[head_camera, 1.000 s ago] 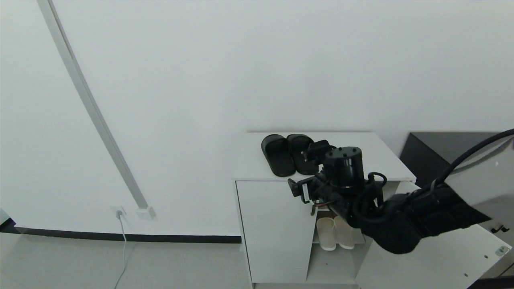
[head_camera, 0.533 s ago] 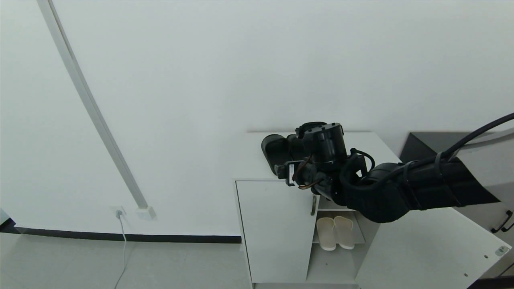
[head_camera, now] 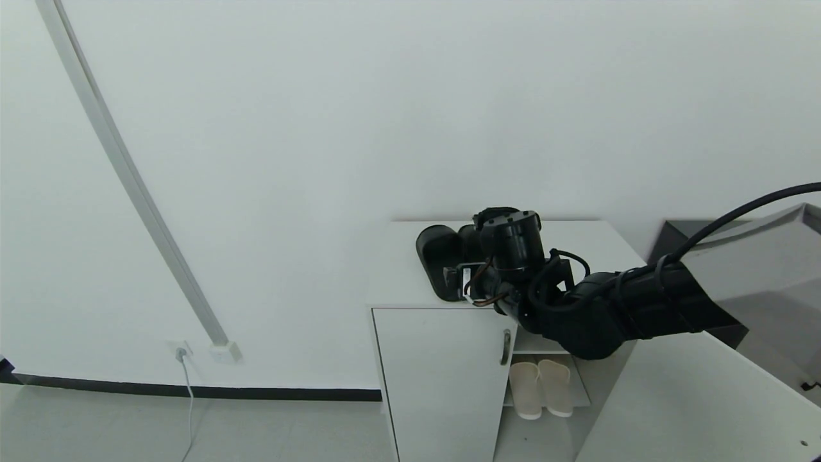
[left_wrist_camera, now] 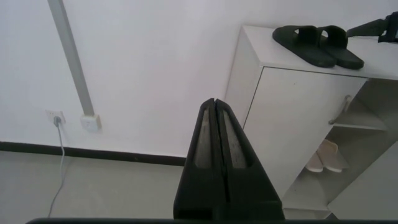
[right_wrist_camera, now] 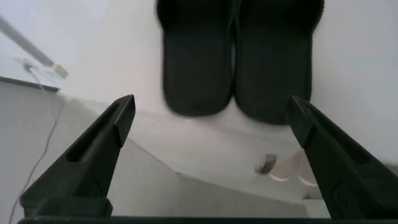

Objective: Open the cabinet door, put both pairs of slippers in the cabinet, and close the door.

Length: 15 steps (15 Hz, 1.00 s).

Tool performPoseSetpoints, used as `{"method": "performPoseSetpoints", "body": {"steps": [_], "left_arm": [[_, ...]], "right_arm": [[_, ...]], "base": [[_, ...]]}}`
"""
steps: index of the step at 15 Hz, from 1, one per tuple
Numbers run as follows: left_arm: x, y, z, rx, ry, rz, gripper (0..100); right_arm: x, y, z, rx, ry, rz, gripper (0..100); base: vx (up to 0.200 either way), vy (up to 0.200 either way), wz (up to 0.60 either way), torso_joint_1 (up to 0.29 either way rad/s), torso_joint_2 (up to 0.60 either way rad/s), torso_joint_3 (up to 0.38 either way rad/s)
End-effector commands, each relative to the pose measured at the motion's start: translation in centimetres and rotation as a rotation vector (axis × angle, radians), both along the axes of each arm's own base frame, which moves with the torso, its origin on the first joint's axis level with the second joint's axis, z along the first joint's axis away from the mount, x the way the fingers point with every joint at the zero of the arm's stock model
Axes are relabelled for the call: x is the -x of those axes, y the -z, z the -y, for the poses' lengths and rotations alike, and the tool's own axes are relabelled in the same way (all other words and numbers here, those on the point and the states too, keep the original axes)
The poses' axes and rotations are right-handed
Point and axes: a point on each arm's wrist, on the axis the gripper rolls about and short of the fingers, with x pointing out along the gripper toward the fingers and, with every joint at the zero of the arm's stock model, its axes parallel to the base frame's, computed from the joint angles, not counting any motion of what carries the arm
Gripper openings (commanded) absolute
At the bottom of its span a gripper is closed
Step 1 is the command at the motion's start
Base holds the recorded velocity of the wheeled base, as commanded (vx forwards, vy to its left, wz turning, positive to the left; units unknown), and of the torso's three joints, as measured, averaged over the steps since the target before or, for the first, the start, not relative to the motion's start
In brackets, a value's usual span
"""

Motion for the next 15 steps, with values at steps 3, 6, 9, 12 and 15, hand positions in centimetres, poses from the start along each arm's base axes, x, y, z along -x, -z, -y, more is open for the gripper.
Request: {"method": "performPoseSetpoints", "body": {"steps": [3, 6, 9, 12, 15], "left_arm": [[0.0, 0.0, 0.0, 0.001, -0.001, 0.000, 0], [0.0, 0.0, 0.0, 0.003, -0.003, 0.000, 0], [0.0, 0.0, 0.0, 0.001, -0.003, -0.002, 0], [0.0, 0.0, 0.0, 0.003, -0.003, -0.002, 0], [0.0, 0.0, 0.0, 0.003, -0.003, -0.002, 0]], "right_arm": [[-1.2, 3.0, -0.7, 0.021, 0.007, -0.012, 100], [-2.0, 4.5, -0.8, 0.026, 0.008, 0.015, 100], [-3.7, 6.4, -0.6, 0.060, 0.013, 0.089, 100], [-5.0, 7.2, -0.9, 0.063, 0.019, 0.106, 100], [-6.6, 6.8, -1.0, 0.069, 0.035, 0.112, 100]], "base": [[0.200, 0.000, 0.00, 0.007, 0.00, 0.001], [0.067, 0.000, 0.00, 0.001, 0.00, -0.001], [0.000, 0.000, 0.00, 0.000, 0.00, 0.000], [0.000, 0.000, 0.00, 0.000, 0.00, 0.000], [0.000, 0.000, 0.00, 0.000, 0.00, 0.000]]}}
